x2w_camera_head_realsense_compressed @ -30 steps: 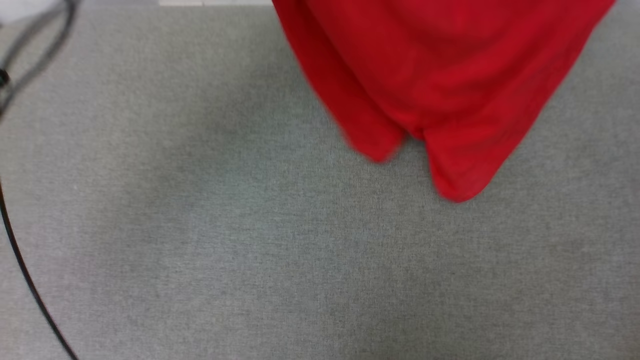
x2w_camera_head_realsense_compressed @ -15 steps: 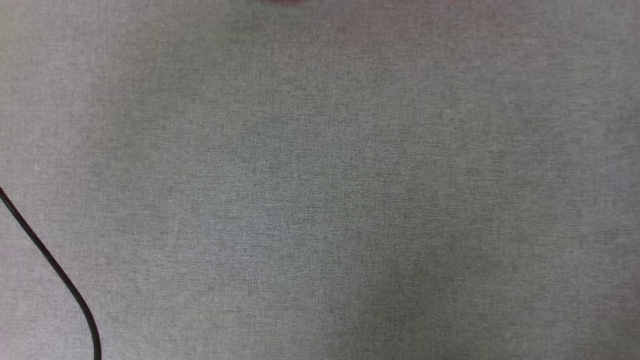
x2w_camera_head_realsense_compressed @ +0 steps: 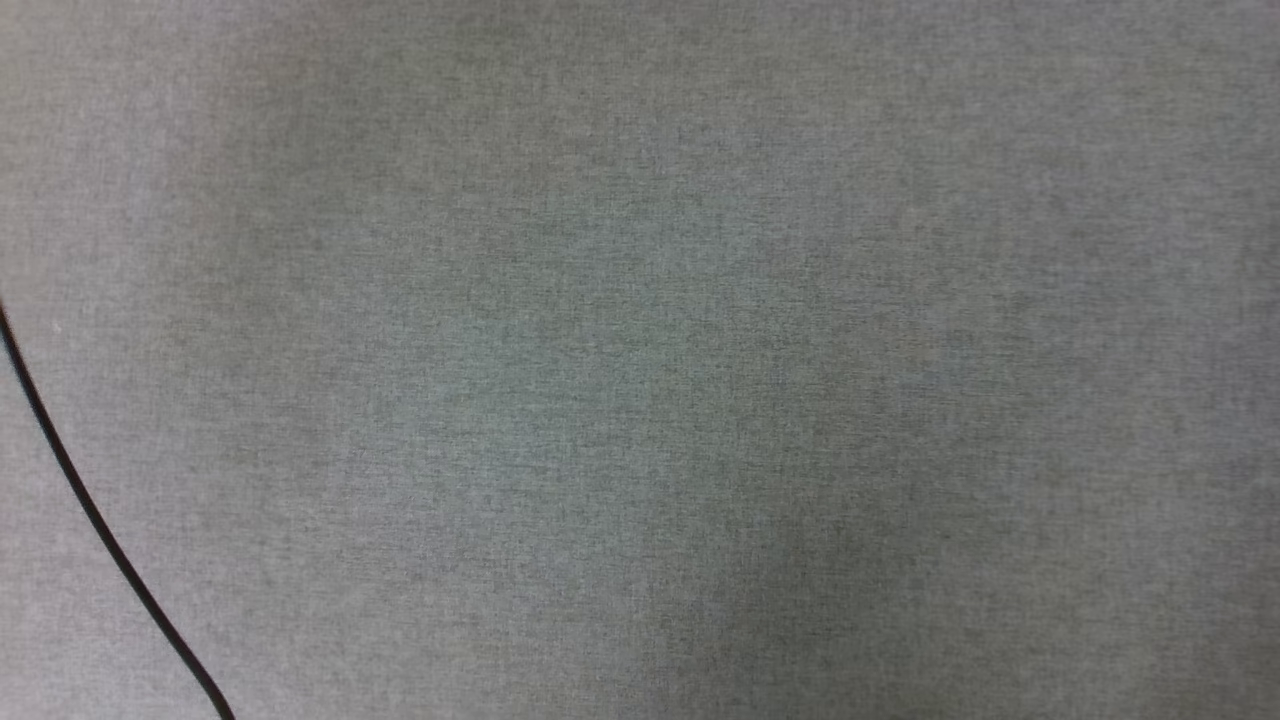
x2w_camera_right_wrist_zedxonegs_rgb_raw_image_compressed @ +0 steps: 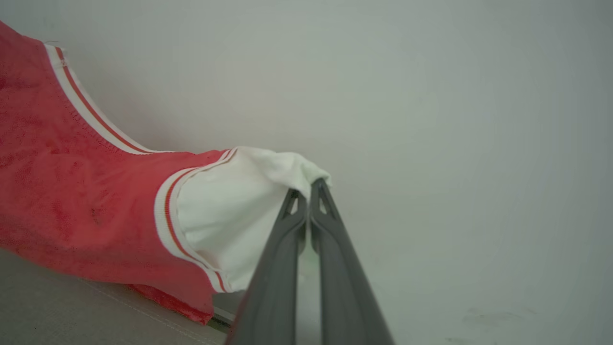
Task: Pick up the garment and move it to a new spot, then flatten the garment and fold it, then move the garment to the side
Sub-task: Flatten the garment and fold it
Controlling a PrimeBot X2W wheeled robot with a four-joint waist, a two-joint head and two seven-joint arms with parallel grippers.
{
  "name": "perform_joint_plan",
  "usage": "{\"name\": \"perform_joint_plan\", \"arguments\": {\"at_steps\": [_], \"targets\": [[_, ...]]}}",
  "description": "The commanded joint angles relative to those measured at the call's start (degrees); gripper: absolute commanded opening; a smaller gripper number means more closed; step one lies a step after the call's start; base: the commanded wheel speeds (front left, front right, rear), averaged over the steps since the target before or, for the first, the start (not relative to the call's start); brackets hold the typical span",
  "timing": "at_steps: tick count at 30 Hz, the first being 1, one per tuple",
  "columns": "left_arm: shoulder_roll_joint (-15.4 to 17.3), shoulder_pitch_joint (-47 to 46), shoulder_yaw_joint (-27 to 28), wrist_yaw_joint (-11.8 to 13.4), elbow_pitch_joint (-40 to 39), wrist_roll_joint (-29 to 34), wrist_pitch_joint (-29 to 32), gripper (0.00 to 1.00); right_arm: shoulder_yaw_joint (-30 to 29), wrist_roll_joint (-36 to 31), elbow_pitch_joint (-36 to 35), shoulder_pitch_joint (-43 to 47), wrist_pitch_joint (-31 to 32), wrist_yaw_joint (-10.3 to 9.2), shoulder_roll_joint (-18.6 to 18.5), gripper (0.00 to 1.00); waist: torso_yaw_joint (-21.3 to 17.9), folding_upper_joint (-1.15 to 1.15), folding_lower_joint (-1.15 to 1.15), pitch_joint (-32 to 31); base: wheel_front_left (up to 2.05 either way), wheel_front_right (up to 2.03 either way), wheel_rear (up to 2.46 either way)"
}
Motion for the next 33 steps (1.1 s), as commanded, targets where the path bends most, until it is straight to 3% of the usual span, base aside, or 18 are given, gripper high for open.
{"name": "perform_joint_plan", "arguments": {"at_steps": [1,9,14,25,33], "targets": [[-0.1,2.8,-0.3,-0.2,0.4,-0.6,-1.5,0.0,0.9,1.1,1.0,2.6,-1.2,-0.04,0.8,0.0,-0.3,0.0,0.0,-0.4,0.0,0.0,0.0],[0.5,18.1,-3.1,-0.3,-0.1,-4.0,-7.4,0.0,6.8,8.6,1.5,17.0,-8.5,-0.04,1.9,0.0,-1.6,0.0,0.0,-4.1,0.0,0.0,0.0],[1.6,29.4,-4.6,0.5,-2.1,-5.5,-10.2,0.0,11.0,13.7,-1.3,27.9,-12.0,-0.04,-0.3,0.0,-2.1,0.0,0.0,-8.2,0.0,0.0,0.0],[8.2,58.0,-7.4,7.6,-15.5,-10.5,-12.5,0.0,17.2,22.0,-9.8,53.4,-15.1,-0.04,-8.0,0.0,-2.9,0.0,0.0,-19.6,0.0,0.0,0.0],[14.8,73.2,-7.6,13.1,-24.6,-15.4,-13.0,0.0,14.3,26.4,-14.8,69.6,-16.3,-0.05,-13.4,0.0,-3.1,0.0,0.0,-25.2,0.0,0.0,0.0]]}}
